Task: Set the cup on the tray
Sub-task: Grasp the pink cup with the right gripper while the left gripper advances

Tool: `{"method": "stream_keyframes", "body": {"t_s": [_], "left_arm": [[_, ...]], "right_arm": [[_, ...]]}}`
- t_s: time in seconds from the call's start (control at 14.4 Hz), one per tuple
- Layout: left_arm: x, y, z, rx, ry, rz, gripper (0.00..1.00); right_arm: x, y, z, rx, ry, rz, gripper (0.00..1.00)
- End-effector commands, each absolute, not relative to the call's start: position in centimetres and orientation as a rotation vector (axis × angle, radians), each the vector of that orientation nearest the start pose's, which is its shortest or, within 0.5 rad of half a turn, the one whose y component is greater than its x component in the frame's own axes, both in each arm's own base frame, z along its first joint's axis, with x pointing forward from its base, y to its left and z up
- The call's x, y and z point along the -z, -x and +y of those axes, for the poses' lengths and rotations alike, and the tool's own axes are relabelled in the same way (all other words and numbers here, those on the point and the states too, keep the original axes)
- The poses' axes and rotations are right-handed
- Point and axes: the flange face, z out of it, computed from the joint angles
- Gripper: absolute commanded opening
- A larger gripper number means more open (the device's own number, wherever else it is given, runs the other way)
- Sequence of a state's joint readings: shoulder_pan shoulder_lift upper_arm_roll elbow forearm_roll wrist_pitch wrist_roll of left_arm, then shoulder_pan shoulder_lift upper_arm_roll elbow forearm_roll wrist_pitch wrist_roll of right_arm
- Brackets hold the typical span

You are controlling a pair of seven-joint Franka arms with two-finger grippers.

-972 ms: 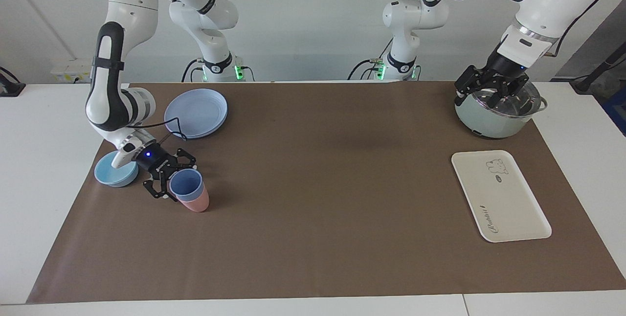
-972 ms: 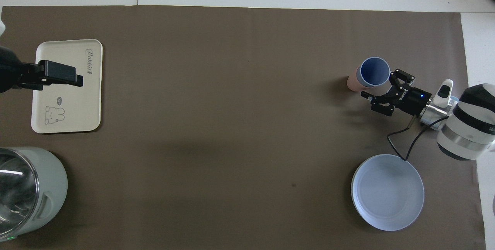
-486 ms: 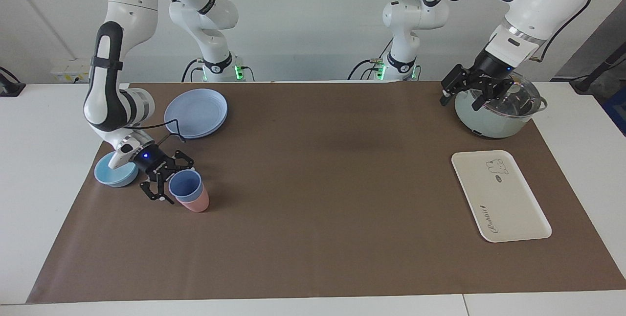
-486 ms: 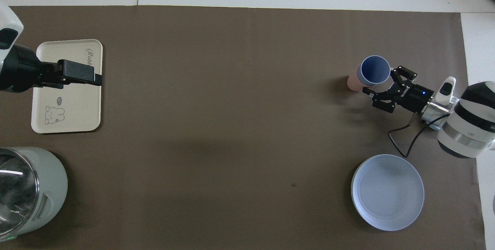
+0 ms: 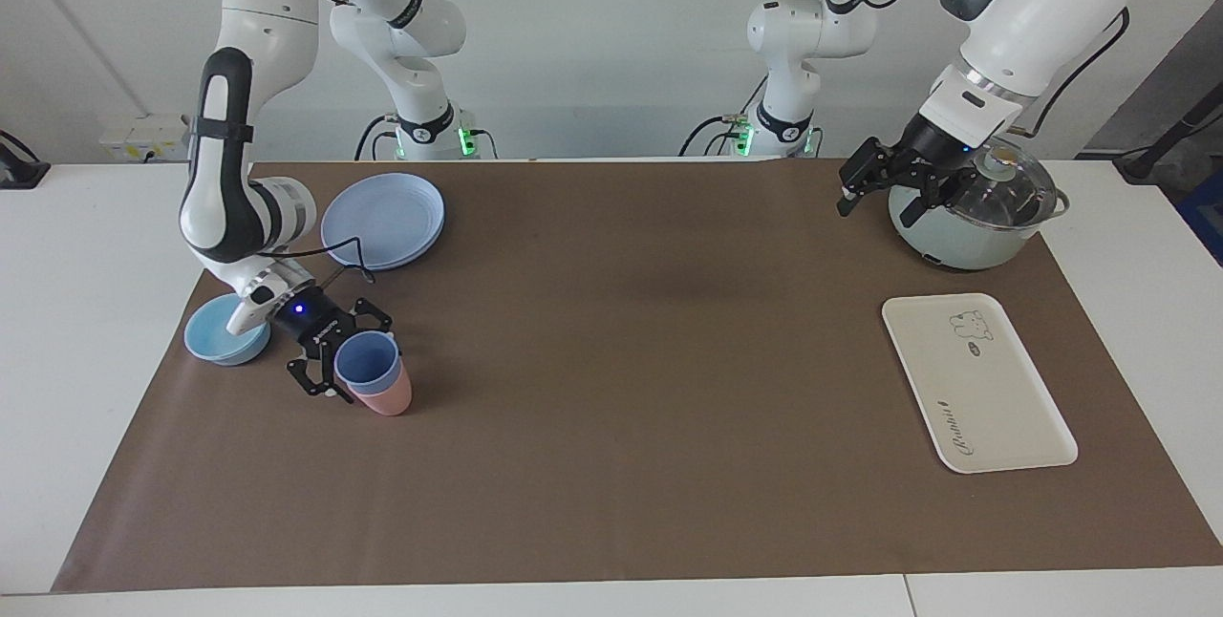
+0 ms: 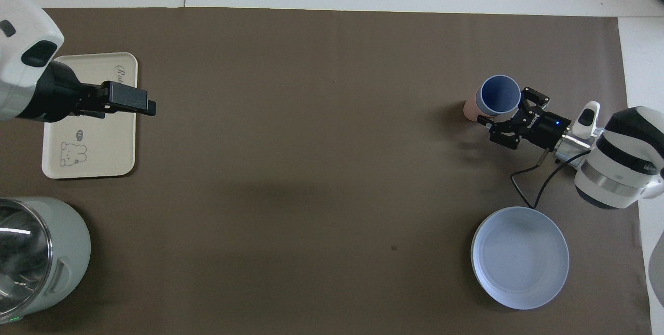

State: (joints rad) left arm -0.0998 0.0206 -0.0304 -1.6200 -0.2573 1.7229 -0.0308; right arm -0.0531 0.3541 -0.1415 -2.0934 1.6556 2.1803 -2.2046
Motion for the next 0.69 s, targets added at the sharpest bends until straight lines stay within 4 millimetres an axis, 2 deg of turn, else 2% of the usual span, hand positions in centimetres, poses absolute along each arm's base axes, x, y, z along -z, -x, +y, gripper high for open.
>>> {"method": "stream_keyframes", "body": {"t_s": [0.0,0.28,0.35,0.49,0.62], "left_arm": [[-59.7,-57.2,-10.1,0.1,3.457,0.079,1.0],[-58.7,-57.5,-11.5,0.111,3.473,0.07,1.0],[-58.6,-58.0,-11.7,0.125,3.479,0.017,1.0],[-58.9,-58.4,-12.8,0.165,3.531,-0.107,1.0],[-58.5,-59.0,-13.0,0.168,3.544,-0.123,1.0]], "right_arm": [[-25.4,-58.5,-7.0,1.293,2.136,-0.827,1.0],[-25.3,-58.5,-7.1,1.293,2.144,-0.833,1.0],[-25.3,-58.5,-7.2,1.294,2.153,-0.833,0.99],[-25.4,-58.5,-7.2,1.3,2.153,-0.837,0.73],[-25.4,-58.8,-5.7,1.317,2.134,-0.841,0.42]]}}
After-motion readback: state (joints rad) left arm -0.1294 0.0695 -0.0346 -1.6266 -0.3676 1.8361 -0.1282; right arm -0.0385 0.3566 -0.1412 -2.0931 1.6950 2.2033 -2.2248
